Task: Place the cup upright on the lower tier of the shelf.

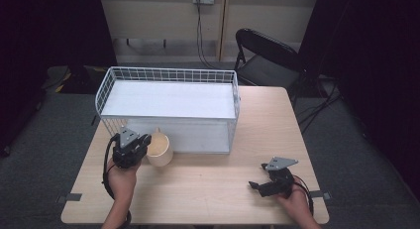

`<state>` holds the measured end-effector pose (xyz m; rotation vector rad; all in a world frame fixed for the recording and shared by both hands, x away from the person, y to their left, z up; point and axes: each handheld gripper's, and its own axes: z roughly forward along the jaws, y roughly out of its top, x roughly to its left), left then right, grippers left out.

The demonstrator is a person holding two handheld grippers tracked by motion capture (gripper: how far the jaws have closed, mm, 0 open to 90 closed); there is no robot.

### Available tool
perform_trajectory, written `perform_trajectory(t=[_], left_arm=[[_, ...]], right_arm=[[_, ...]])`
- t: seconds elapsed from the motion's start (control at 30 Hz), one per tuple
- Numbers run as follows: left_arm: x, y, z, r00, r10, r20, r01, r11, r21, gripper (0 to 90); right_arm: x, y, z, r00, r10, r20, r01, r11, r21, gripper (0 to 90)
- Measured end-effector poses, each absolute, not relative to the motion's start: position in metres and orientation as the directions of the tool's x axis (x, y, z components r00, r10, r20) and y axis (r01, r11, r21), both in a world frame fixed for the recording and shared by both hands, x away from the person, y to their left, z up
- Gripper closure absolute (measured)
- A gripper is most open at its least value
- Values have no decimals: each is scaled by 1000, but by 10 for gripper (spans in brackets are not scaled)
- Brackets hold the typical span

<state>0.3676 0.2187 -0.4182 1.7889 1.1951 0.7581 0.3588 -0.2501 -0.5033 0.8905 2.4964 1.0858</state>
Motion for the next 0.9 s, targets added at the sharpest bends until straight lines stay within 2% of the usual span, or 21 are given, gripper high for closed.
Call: perform_trajectory(t=[0.9], left_arm=[[387, 199, -423, 322, 946, 49, 426, -191, 884, 822]], right_arm=[[359, -250, -503, -772, 636, -7, 428, 528, 733, 127]])
